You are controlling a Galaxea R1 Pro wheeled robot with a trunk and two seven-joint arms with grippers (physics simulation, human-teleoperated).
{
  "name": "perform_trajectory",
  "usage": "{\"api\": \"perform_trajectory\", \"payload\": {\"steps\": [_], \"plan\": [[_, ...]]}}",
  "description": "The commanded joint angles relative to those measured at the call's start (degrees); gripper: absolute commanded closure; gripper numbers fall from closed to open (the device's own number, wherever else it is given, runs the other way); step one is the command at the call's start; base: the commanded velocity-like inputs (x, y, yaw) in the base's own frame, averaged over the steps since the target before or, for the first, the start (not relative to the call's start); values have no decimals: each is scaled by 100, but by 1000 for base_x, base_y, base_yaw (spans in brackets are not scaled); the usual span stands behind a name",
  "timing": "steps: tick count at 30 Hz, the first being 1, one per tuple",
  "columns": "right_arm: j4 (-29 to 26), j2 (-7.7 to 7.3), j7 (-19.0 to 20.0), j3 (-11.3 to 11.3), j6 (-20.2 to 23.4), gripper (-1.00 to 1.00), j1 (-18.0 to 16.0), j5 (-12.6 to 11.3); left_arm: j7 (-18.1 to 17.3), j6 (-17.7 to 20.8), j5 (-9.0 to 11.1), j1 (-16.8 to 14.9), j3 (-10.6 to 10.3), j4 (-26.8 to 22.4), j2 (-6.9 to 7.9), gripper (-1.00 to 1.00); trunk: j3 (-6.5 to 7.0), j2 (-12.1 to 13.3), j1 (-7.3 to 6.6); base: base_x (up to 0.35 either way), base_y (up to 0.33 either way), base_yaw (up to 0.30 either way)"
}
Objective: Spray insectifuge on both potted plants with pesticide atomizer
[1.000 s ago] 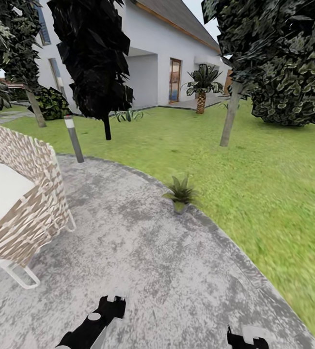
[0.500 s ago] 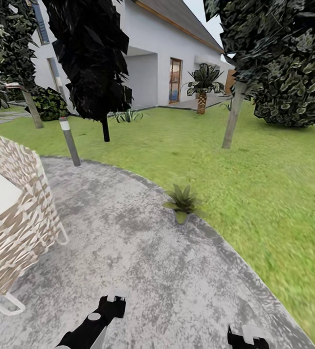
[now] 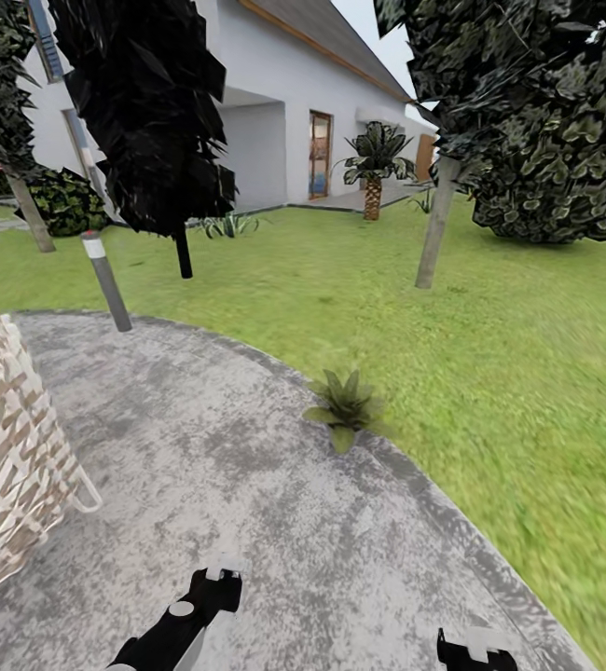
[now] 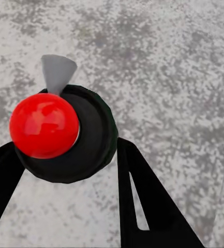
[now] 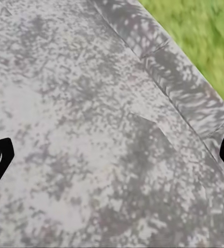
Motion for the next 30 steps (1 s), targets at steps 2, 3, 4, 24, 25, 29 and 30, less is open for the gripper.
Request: {"api": "perform_trajectory", "payload": {"steps": [2, 3, 4, 24, 25, 29, 30], "plan": [[-2, 5, -28, -35, -10, -100, -4, 61, -6, -19, -52, -1, 1, 1, 2, 100, -5, -2, 2, 297, 208, -198], [0, 8, -28, -35, -10, -100, -4, 61, -5, -19, -52, -1, 1, 1, 1, 100, -5, -2, 2, 288, 225, -96], [-2, 10, -28, -35, -10, -100, -4, 61, -4, -19, -52, -1, -1, 1, 2, 100, -5, -2, 2, 284, 232, -49], [4, 12, -28, -35, -10, -100, -4, 61, -5, -19, -52, -1, 1, -8, 3, 100, -5, -2, 2, 315, 105, -171], [2, 12, -28, -35, -10, -100, -4, 61, -5, -19, -52, -1, 1, -10, 3, 100, -5, -2, 2, 285, 224, -261], [4, 12, -28, -35, -10, -100, -4, 61, -4, -19, -52, -1, -2, -9, 2, 100, -5, -2, 2, 282, 232, -261], [4, 12, -28, -35, -10, -100, -4, 61, -4, -19, -52, -1, -2, -9, 3, 100, -5, -2, 2, 280, 221, -261]]}}
